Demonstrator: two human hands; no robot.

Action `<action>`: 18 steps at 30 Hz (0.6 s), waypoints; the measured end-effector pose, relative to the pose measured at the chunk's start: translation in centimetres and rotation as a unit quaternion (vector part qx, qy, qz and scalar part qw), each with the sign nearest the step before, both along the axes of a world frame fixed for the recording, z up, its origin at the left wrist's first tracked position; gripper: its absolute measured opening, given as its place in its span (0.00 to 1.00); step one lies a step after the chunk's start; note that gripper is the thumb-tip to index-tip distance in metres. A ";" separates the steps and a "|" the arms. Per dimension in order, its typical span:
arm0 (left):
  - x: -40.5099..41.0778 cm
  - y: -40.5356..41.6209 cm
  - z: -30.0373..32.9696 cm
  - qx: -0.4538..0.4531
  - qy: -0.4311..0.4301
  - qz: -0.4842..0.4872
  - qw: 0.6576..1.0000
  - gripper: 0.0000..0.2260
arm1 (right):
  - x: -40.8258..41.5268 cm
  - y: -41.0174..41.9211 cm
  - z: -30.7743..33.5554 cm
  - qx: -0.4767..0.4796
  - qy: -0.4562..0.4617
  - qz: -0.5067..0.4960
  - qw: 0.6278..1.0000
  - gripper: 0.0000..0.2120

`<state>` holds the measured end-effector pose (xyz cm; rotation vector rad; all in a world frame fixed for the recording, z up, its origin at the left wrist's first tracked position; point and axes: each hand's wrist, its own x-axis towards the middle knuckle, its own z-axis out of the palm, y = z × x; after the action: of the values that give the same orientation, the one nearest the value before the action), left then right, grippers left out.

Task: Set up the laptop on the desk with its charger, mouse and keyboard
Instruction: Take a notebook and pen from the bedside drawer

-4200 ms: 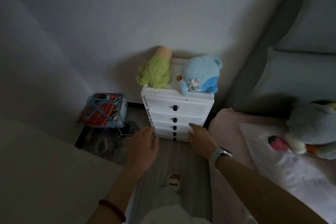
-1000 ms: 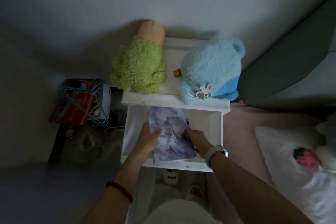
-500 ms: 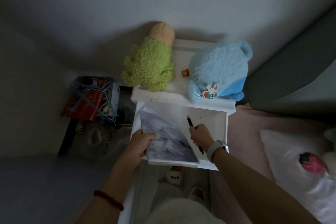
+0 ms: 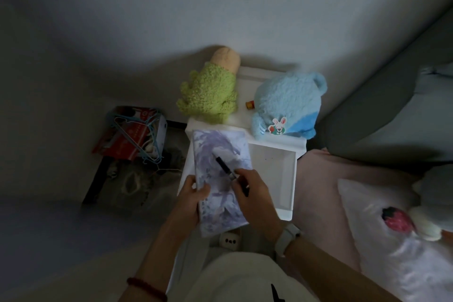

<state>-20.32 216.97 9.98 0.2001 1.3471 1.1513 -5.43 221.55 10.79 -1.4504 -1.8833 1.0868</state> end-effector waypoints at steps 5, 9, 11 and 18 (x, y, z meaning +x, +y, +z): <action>0.9 -0.2 1.0 0.033 -0.014 0.062 0.997 0.12 | -2.4 -1.0 0.5 0.035 -0.013 0.033 0.999 0.07; 0.9 0.2 2.2 0.036 0.044 0.067 0.996 0.24 | -2.8 -0.8 1.3 0.083 0.007 0.059 0.995 0.09; 0.9 0.3 2.5 0.016 0.095 0.066 0.993 0.25 | -2.8 -0.8 1.8 0.089 0.015 0.086 0.992 0.09; -0.6 0.4 3.0 -0.016 0.225 0.130 0.966 0.18 | -0.4 -1.4 0.2 0.082 -0.007 0.074 0.994 0.11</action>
<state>-20.92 217.39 12.94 0.2781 1.8334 1.3530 -5.84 220.11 10.99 -1.2474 -2.0641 0.9647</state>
